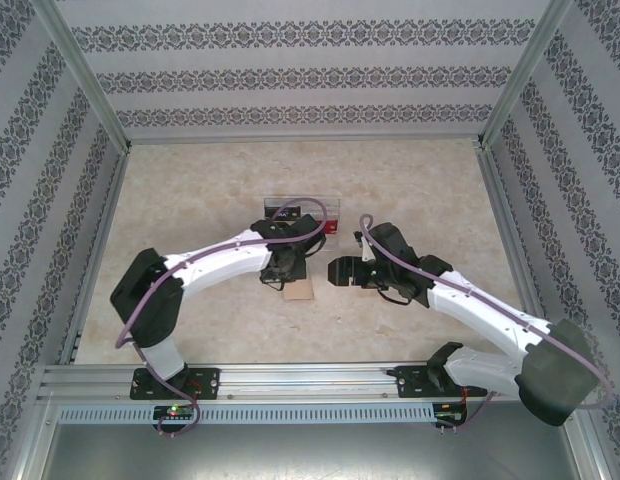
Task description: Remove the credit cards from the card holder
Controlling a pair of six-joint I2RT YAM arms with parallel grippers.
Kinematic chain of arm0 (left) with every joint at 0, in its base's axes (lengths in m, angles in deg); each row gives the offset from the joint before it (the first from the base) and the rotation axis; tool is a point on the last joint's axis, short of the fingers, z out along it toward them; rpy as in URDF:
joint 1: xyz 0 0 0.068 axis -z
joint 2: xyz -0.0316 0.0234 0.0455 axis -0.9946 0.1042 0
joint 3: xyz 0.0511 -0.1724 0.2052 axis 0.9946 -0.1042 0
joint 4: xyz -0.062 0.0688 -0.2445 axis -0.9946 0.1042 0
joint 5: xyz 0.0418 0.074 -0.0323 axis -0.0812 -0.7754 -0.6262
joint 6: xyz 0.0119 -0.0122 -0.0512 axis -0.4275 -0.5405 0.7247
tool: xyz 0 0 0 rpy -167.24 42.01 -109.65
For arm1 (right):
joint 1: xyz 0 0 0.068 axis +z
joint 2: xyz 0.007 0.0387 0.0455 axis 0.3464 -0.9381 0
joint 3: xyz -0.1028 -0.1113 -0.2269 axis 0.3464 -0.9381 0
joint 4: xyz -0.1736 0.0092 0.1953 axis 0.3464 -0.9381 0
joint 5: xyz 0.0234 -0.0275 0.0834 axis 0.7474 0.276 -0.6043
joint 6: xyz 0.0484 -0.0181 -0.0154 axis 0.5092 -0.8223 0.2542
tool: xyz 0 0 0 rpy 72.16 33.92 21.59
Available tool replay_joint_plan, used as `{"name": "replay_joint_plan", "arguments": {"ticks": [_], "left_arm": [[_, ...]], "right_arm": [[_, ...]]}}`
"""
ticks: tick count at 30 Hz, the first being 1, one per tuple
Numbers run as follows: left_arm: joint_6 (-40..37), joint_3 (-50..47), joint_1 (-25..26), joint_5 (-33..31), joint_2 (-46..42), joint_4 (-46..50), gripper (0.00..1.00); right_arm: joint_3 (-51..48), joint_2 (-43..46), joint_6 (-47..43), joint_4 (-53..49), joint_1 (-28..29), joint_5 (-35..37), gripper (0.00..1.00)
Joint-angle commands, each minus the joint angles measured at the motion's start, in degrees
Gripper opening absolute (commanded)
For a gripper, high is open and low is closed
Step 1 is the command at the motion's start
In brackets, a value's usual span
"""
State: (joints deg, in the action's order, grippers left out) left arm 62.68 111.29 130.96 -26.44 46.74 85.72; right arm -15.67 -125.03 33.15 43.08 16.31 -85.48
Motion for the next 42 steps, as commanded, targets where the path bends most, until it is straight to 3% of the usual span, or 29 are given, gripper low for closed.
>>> {"name": "replay_joint_plan", "arguments": {"ticks": [1, 5, 9, 13, 29, 33, 37, 42], "left_arm": [[-2.91, -1.83, 0.52, 0.01, -4.10, -5.95, 0.00], [-5.45, -2.02, 0.52, 1.12, -7.69, -6.45, 0.00], [-6.52, -3.03, 0.52, 3.52, -10.46, -8.21, 0.00], [-6.49, -5.33, 0.52, 4.95, -11.98, -10.35, 0.00], [-5.47, -7.38, 0.52, 3.92, -12.58, -8.71, 0.00], [-6.17, -6.68, 0.52, 3.27, -12.18, -7.58, 0.00], [-6.19, -7.91, -0.27, 1.61, -12.70, -5.85, 0.00], [-5.99, -13.33, -3.33, 1.04, -14.91, -5.70, 0.00]], "right_arm": [[2.35, -2.43, 1.88, 3.73, 1.65, -1.99, 0.77], [2.84, -6.13, 3.98, 6.19, 2.94, -1.54, 0.77], [2.62, -9.77, 6.77, 10.76, 3.03, -3.74, 0.68], [3.23, -13.72, 8.67, 13.26, 3.12, -4.75, 0.67], [4.86, -20.05, 7.85, 12.98, 2.91, -4.33, 0.46], [5.78, -20.27, 6.42, 11.28, 2.80, -3.07, 0.27], [4.91, -20.04, 6.35, 11.17, 2.21, -2.75, 0.00], [1.34, -18.45, 8.12, 13.71, 0.94, -2.06, 0.00]]}}
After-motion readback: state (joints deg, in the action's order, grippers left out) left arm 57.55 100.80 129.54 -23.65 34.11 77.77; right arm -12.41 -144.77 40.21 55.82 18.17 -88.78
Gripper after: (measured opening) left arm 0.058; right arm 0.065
